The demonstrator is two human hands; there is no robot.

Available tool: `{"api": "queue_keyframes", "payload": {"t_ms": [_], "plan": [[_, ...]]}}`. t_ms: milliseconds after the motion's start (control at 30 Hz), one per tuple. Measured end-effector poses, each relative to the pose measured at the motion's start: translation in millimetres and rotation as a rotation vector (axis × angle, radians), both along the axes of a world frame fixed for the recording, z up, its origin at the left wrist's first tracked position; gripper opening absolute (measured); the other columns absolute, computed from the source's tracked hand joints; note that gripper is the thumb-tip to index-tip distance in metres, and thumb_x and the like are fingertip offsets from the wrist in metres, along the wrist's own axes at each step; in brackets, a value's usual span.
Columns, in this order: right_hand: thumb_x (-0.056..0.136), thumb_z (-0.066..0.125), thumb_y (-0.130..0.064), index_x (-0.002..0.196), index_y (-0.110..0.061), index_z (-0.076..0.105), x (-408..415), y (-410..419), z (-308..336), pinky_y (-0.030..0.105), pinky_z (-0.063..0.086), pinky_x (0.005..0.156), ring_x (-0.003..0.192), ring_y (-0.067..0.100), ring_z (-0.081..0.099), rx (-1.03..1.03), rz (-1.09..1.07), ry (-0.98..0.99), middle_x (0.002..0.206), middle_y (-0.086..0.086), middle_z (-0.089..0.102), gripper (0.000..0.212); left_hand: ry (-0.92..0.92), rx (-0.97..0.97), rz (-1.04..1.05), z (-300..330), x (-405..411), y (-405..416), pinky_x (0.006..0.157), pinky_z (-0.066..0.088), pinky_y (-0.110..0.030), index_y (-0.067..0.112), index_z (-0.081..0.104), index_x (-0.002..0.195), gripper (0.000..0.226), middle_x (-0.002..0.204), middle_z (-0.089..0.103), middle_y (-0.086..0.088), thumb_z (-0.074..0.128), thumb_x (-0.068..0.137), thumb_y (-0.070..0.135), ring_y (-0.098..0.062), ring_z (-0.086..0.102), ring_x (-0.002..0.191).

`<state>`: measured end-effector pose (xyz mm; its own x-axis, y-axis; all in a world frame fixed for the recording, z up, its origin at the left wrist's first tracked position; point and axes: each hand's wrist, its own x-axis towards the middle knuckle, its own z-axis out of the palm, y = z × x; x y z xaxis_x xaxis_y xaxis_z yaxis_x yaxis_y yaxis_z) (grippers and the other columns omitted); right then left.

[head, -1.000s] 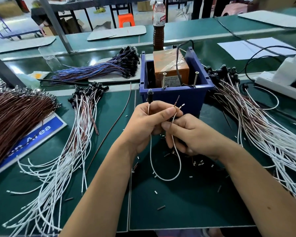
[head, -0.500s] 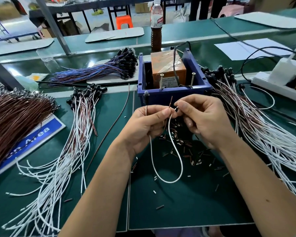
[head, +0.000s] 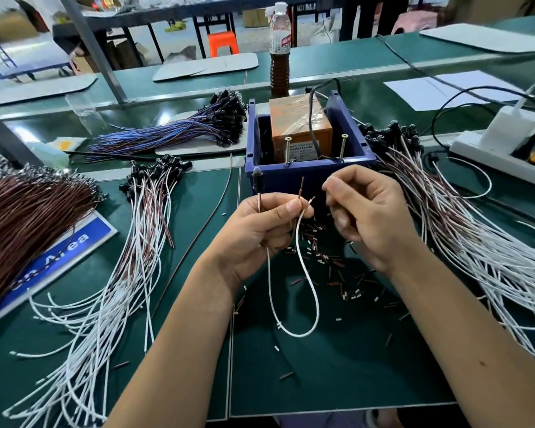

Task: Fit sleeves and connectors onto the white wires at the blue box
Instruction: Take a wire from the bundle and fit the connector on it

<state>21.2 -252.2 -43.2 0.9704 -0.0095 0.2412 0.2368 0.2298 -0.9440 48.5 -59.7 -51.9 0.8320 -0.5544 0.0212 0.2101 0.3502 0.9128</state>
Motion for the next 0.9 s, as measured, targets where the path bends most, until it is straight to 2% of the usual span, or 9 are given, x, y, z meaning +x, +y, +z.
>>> {"api": "queue_keyframes", "payload": {"t_ms": [100,200,267,333,433,533,700,767,900], "plan": [[0.093,0.074,-0.035,0.079,-0.016,0.069,-0.1,-3.4,1.2,0.018,0.028,0.034,0.040,0.010,0.043,-0.032,-0.035,0.040,0.065,0.005,0.059,0.024,-0.051,-0.027,0.087,2.6,-1.0,1.0,0.042,0.027,-0.010,0.010,0.081,0.090,0.017,0.060,0.050,0.008,0.067,0.090,0.020,0.002,0.029,0.044],[0.091,0.071,-0.051,0.079,-0.015,0.072,-4.7,2.7,-0.6,0.020,0.033,0.033,0.043,0.011,0.049,-0.139,0.147,0.113,0.065,0.007,0.063,0.038,-0.090,-0.050,0.190,3.4,-0.6,-1.3,0.043,0.031,-0.010,0.007,0.078,0.095,0.018,0.054,0.039,0.010,0.068,0.091,0.021,0.001,0.031,0.044],[0.090,0.071,-0.049,0.080,-0.010,0.073,-6.9,9.4,-1.5,0.021,0.039,0.036,0.046,0.016,0.052,-0.203,0.224,0.092,0.069,0.018,0.067,0.040,-0.120,-0.066,0.232,3.8,-2.8,-3.5,0.046,0.040,-0.010,0.001,0.074,0.098,0.017,0.054,0.051,0.008,0.065,0.095,0.014,0.001,0.043,0.044],[0.089,0.076,-0.039,0.082,-0.004,0.072,-7.2,13.0,-1.4,0.023,0.041,0.038,0.046,0.019,0.052,-0.208,0.192,0.048,0.070,0.025,0.066,0.036,-0.137,-0.079,0.240,4.3,-5.3,-6.2,0.050,0.048,-0.012,-0.005,0.068,0.100,0.018,0.068,0.069,0.002,0.064,0.094,0.012,0.000,0.058,0.050],[0.089,0.075,-0.028,0.084,-0.010,0.075,-7.2,11.0,-1.1,0.025,0.043,0.041,0.048,0.016,0.053,-0.156,0.186,0.032,0.067,0.013,0.067,0.018,-0.158,-0.066,0.262,4.2,-7.2,-10.3,0.053,0.050,-0.016,-0.001,0.072,0.097,0.013,0.082,0.075,-0.004,0.067,0.092,0.010,-0.006,0.066,0.059],[0.097,0.071,-0.022,0.084,-0.013,0.072,-6.4,8.0,0.1,0.026,0.043,0.045,0.049,0.018,0.053,-0.105,0.182,0.016,0.066,0.009,0.065,0.016,-0.307,-0.061,0.399,4.7,-7.7,-13.5,0.058,0.048,-0.011,-0.002,0.072,0.093,0.007,0.089,0.077,-0.002,0.066,0.090,-0.002,-0.004,0.067,0.065],[0.104,0.063,-0.011,0.093,-0.003,0.066,-7.5,8.8,0.2,0.026,0.043,0.045,0.049,0.018,0.054,-0.190,-0.119,-0.203,0.068,0.004,0.063,0.014,-0.522,0.048,0.535,10.5,-11.0,-15.6,0.065,0.050,-0.012,0.006,0.075,0.097,0.007,0.081,0.077,-0.006,0.073,0.091,0.002,-0.005,0.069,0.065],[0.102,0.068,-0.009,0.101,-0.007,0.071,-8.2,11.8,-2.3,0.024,0.045,0.049,0.050,0.015,0.056,-0.263,-0.280,-0.294,0.070,0.001,0.065,0.004,-0.562,0.048,0.632,11.2,-10.9,-18.6,0.070,0.054,-0.018,0.008,0.075,0.097,0.009,0.076,0.075,-0.005,0.074,0.091,0.002,-0.014,0.074,0.071],[0.101,0.069,-0.017,0.115,-0.020,0.072,-6.7,12.6,-7.6,0.025,0.050,0.055,0.057,0.012,0.065,-0.372,-0.613,-0.371,0.075,-0.003,0.070,0.014,-0.599,0.091,0.827,8.9,-9.6,-25.2,0.074,0.055,-0.026,0.016,0.071,0.090,0.012,0.075,0.074,-0.004,0.076,0.091,0.005,-0.021,0.075,0.075]]}}
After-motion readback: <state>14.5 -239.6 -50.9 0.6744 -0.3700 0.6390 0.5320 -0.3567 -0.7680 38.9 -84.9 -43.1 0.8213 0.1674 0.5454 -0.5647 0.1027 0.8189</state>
